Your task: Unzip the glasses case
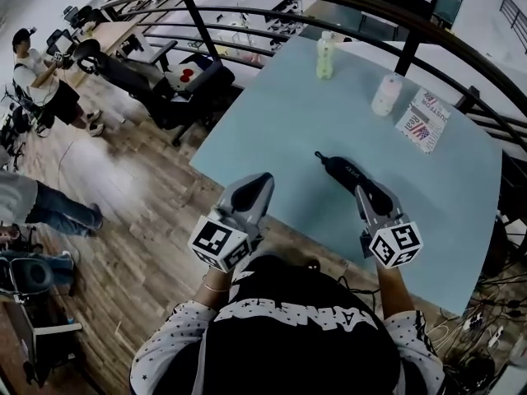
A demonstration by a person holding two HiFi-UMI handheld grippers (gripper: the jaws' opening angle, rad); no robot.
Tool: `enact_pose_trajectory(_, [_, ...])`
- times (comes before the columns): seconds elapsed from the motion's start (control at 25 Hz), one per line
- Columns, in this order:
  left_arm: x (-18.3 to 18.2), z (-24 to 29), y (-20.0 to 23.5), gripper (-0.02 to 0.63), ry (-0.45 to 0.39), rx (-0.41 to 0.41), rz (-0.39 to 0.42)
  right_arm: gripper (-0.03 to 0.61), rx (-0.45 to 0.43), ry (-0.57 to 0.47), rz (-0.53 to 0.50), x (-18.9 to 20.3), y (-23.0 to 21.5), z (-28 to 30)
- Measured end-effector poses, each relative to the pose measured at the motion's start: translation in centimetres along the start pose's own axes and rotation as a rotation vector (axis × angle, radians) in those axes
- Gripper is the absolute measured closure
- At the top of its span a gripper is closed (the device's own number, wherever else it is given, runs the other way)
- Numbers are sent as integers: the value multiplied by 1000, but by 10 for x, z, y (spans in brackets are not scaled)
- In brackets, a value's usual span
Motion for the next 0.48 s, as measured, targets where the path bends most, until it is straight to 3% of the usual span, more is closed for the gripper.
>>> enact_pose_trajectory(0.2, [10,-6,4,614,16,-49,2,465,-12,93,-38,30,-14,10])
enact_pose_trajectory(0.48, [22,18,11,614,15,-23,-32,379,-11,252,-150,60,-37,23])
Point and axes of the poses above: the fingertips, and each gripper's own axes: z forward along the fingers, y to its left, x out of its underside, the point moved 8 cm from there along -z, backward along the fingers, and after that the axes turned 8 degrees about -y, right-handed, at the moved point
